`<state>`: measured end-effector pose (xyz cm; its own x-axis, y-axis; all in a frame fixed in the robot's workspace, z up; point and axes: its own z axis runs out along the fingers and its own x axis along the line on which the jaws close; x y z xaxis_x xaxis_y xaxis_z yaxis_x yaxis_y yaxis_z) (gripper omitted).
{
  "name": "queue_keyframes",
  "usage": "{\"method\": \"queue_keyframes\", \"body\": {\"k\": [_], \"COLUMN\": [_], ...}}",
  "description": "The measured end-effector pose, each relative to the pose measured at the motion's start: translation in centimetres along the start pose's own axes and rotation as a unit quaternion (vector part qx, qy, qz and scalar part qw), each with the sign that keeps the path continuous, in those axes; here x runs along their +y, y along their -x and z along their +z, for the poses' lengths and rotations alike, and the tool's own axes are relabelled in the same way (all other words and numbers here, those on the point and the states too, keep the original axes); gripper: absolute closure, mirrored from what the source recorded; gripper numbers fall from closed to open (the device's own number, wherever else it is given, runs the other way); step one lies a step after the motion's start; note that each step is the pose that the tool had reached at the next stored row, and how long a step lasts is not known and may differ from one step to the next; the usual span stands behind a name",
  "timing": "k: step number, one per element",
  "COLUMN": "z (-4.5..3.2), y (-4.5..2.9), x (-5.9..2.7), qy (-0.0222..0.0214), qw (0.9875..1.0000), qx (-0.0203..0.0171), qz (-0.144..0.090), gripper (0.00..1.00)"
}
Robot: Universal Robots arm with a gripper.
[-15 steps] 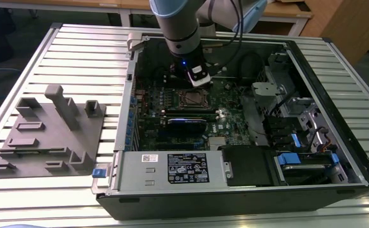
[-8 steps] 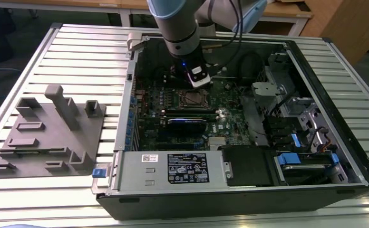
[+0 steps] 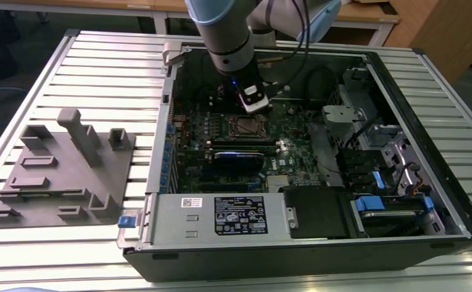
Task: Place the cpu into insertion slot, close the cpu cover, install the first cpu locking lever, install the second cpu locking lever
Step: 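Install the first cpu locking lever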
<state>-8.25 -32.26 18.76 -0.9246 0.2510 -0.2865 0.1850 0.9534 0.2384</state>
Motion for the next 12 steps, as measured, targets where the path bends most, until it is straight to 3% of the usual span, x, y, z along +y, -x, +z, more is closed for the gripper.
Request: {"method": "queue_keyframes", "body": {"k": [9,12], "z": [0.14,0.15], "y": [-0.1,-0.1], "x": [-0.06,-0.06], "qy": [0.0008,0.0057], "qw": [1.0,1.0], "qx": [-0.0017,-0.0008], "qz": [0.0,0.002], "gripper": [0.89,0.89]}}
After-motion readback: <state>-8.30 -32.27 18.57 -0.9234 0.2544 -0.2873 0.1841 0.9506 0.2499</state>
